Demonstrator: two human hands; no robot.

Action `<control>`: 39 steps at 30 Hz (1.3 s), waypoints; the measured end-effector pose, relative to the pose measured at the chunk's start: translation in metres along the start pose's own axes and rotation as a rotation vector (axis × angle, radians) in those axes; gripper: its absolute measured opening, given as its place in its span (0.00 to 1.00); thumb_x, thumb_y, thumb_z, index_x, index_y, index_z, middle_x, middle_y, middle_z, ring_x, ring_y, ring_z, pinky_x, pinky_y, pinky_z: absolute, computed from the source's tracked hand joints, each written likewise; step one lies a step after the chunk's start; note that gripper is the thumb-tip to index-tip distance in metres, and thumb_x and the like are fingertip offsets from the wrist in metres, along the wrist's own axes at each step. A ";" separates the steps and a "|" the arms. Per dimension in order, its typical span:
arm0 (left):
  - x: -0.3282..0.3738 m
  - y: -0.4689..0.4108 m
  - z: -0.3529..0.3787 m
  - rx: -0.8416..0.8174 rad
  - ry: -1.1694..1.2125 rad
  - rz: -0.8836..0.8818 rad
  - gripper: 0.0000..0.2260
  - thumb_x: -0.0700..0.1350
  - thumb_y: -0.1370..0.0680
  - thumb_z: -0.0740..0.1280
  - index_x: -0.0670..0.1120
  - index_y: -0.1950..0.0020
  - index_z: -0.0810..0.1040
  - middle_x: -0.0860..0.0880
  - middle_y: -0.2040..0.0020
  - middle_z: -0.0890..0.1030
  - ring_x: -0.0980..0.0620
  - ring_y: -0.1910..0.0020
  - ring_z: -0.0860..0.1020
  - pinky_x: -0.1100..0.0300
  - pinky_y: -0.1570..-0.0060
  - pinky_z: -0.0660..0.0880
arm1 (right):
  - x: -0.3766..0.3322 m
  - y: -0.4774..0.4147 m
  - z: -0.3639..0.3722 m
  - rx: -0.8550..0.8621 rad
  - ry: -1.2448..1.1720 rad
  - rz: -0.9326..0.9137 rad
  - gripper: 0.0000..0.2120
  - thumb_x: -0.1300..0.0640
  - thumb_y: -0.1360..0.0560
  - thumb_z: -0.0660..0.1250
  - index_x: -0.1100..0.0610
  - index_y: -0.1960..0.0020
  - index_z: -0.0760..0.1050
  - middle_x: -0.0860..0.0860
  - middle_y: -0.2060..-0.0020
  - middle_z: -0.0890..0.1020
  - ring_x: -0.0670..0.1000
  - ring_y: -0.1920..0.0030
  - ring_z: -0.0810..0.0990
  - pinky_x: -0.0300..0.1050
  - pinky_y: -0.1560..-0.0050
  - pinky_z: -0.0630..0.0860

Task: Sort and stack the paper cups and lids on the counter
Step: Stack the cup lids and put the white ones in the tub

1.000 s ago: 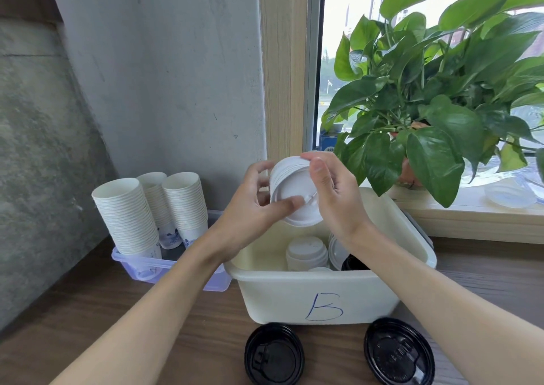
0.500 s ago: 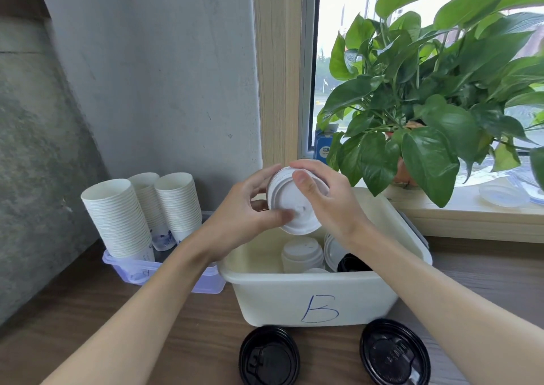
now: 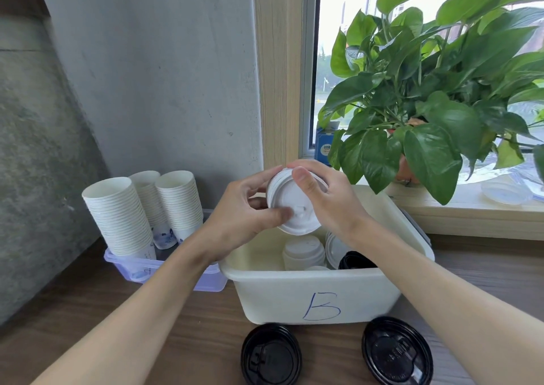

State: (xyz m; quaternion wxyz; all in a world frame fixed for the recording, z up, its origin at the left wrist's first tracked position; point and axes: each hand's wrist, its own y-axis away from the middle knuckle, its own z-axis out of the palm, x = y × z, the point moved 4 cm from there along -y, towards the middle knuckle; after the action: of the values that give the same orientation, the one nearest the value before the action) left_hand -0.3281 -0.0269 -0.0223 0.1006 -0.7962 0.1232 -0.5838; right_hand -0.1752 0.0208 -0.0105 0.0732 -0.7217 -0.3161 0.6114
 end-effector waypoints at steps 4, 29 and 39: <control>-0.001 0.000 0.000 -0.002 0.016 -0.002 0.29 0.37 0.30 0.74 0.50 0.29 0.78 0.43 0.40 0.84 0.44 0.42 0.83 0.45 0.37 0.79 | -0.001 0.000 -0.001 0.024 0.010 -0.034 0.08 0.41 0.25 0.63 0.41 0.54 0.79 0.40 0.55 0.82 0.40 0.52 0.79 0.30 0.52 0.72; 0.002 0.001 0.002 0.005 -0.005 0.014 0.31 0.47 0.28 0.70 0.55 0.25 0.69 0.53 0.37 0.81 0.58 0.40 0.81 0.67 0.44 0.76 | 0.009 0.000 -0.003 -0.030 -0.014 0.045 0.20 0.40 0.28 0.64 0.48 0.40 0.75 0.39 0.51 0.80 0.33 0.51 0.77 0.25 0.54 0.71; 0.002 0.003 -0.001 0.094 -0.063 0.100 0.25 0.48 0.27 0.72 0.59 0.31 0.73 0.55 0.39 0.82 0.55 0.40 0.80 0.60 0.41 0.78 | 0.007 0.002 0.000 -0.052 -0.038 0.022 0.29 0.36 0.32 0.64 0.51 0.36 0.72 0.42 0.44 0.79 0.40 0.41 0.76 0.31 0.45 0.71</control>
State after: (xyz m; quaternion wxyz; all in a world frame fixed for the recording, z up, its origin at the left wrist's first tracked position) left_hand -0.3292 -0.0305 -0.0213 0.1708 -0.8014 0.1318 -0.5578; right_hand -0.1736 0.0230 -0.0177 0.0416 -0.7150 -0.3253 0.6175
